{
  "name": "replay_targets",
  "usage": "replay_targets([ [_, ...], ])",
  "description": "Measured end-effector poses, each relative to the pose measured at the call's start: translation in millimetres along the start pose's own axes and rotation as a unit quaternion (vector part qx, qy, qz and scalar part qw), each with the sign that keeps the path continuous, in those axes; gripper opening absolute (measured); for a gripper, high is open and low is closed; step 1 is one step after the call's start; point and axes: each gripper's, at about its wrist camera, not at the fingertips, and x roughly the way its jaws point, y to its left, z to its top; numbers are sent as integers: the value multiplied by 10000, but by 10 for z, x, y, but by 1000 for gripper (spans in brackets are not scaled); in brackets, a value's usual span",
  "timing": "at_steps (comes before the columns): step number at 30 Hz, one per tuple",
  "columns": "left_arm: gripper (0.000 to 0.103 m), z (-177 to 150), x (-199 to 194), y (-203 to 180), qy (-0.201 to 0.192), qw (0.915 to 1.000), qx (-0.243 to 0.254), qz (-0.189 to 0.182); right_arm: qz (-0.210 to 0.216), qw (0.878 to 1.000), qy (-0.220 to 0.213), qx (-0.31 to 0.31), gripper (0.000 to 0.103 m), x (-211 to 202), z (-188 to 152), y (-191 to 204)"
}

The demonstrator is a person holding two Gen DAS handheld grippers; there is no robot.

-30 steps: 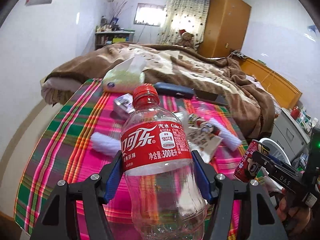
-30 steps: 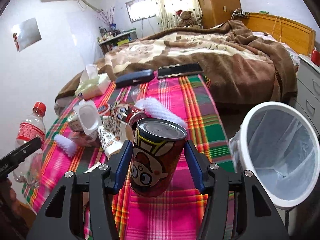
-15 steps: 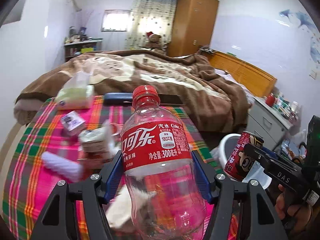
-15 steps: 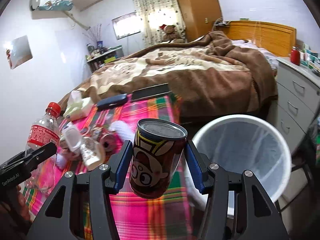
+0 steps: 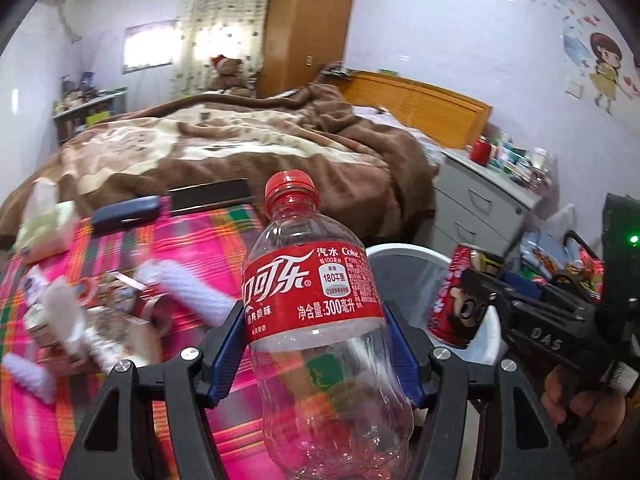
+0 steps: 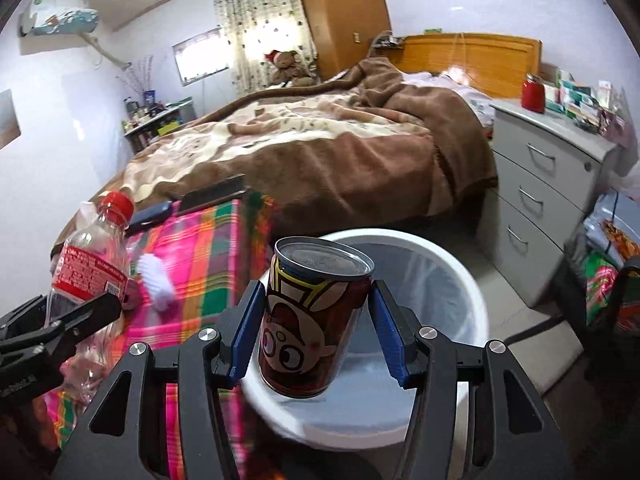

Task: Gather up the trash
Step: 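Carry the can and bottle in both grippers over the white wastebasket, then open both grippers to drop the can and bottle into the wastebasket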

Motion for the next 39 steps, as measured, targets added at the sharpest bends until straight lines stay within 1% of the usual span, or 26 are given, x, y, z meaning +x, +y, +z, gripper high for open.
replay_targets([
  [3,65,57,162,-179,48,9996,56,-277,-137,9998,116,67,55,79,-3,-143],
  [6,65,75,337,-343,152,9989,158,-423,-252,9994,231,93,55,162,-32,-250],
  [10,65,76,571,-495,296,9980,225,-512,-279,9985,451,102,55,270,-86,-376],
  [14,66,47,842,-591,553,9965,271,-558,-329,9978,580,46,55,350,-116,-437],
  [19,66,25,1045,-604,697,9954,170,-635,-161,9975,685,95,56,378,-102,-524],
  [21,68,17,1061,-583,682,9955,140,-638,-211,9978,628,82,57,359,-108,-522],
  [22,70,26,1067,-581,665,9958,139,-613,-232,9978,608,83,61,349,-106,-531],
  [23,75,28,1072,-573,660,9960,130,-590,-242,9979,590,88,64,333,-105,-531],
  [24,77,32,1076,-560,665,9959,106,-601,-236,9981,562,103,66,319,-104,-538],
  [28,77,30,1039,-528,635,9964,105,-557,-272,9984,490,125,67,280,-84,-537],
  [30,77,19,992,-507,632,9961,93,-606,-244,9985,459,152,67,254,-77,-525],
  [34,77,-26,850,-432,571,9971,86,-501,-213,9990,356,177,67,191,-74,-481],
  [39,77,-89,656,-281,490,9981,-37,-379,-125,9995,212,198,67,104,-73,-380],
])
